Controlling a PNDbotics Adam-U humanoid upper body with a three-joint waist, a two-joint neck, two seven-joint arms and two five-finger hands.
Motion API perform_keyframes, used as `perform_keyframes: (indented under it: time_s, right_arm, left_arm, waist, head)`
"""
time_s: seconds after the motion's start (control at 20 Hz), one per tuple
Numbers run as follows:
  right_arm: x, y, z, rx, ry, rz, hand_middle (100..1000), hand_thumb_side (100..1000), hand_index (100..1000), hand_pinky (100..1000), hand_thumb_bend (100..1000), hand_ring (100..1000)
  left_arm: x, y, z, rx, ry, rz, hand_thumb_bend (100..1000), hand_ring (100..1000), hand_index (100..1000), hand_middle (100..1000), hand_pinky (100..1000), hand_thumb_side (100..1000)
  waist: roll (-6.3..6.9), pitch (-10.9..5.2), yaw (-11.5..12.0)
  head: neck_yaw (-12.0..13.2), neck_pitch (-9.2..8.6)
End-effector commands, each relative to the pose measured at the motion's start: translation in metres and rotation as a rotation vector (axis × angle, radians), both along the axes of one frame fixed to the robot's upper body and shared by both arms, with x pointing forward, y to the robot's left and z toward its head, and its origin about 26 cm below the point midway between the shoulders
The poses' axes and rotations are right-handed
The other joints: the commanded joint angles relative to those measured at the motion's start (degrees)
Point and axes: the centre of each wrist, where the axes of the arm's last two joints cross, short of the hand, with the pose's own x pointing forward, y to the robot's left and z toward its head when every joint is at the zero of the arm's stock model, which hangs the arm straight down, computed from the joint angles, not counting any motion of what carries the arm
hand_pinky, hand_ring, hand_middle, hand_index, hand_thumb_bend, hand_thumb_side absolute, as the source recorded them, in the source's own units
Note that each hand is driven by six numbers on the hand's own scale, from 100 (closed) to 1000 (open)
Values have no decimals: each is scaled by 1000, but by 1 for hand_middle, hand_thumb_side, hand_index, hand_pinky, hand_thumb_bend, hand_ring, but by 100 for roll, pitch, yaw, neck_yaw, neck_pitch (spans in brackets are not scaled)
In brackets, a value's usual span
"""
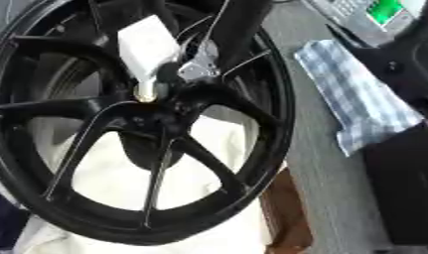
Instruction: Pull the pin out of the wheel hub.
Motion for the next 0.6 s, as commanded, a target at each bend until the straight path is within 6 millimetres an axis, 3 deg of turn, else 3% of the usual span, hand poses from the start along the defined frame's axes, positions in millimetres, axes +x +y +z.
perform_keyframes:
  time_s: [0.05, 0.4, 0.6]
  right_arm:
    - [-9, -17, 21, 61, -31, -40, 374, 158, 457, 798, 100, 766]
    - [-18, -67, 34, 210, -46, -178, 373, 100, 458, 817, 100, 779]
    - [-17, -107, 39, 297, -47, -310, 374, 100, 460, 823, 100, 785]
  left_arm:
    - [-3, 3, 7, 11, -29, 10, 100, 573, 699, 566, 694, 642]
    - [-6, 8, 4, 4, -25, 41, 100, 574, 699, 567, 694, 633]
    - [-8, 12, 0, -6, -20, 74, 100, 574, 699, 567, 694, 627]
  waist:
    - [68, -188, -52]
    - [242, -323, -380]
    - [435, -375, -664]
  head:
    - [72, -44]
    - [480, -13]
    - [865, -21]
